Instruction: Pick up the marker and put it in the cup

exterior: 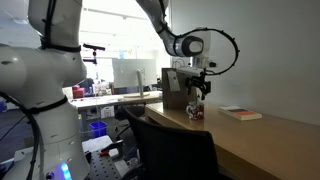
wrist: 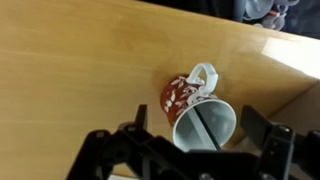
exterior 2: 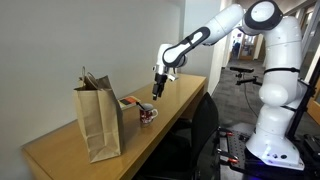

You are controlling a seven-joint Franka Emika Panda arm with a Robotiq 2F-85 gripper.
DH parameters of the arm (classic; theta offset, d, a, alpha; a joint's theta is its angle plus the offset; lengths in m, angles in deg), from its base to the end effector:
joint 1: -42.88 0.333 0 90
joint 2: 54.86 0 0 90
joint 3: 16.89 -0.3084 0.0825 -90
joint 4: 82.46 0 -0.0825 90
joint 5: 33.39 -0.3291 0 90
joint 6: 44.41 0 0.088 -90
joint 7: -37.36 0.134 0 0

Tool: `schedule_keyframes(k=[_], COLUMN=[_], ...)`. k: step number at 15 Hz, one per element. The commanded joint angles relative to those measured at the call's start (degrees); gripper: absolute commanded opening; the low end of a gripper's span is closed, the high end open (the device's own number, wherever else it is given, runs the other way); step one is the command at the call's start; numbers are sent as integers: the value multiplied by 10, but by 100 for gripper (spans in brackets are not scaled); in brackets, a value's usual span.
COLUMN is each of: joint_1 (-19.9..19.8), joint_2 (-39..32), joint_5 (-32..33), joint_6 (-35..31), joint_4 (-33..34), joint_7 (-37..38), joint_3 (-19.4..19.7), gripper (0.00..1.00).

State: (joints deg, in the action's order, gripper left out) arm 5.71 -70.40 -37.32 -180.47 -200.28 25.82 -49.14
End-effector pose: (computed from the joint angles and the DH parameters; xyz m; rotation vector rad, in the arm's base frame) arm 0.5499 -0.0548 0.3349 -2.9581 -0.0668 -0.1664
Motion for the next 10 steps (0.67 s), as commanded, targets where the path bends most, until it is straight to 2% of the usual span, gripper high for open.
schedule_keyframes(k=[1,3,5,10], joint_1=[145,204,247,310], joint_2=[19,12,10,27], joint_5=[-12,1,9,40], joint_6=[120,188,205,138], joint_4=[39,65,72,53], joint_7=[61,100,135,173], joint_3=[159,222,266,317], gripper=[100,100,100,100])
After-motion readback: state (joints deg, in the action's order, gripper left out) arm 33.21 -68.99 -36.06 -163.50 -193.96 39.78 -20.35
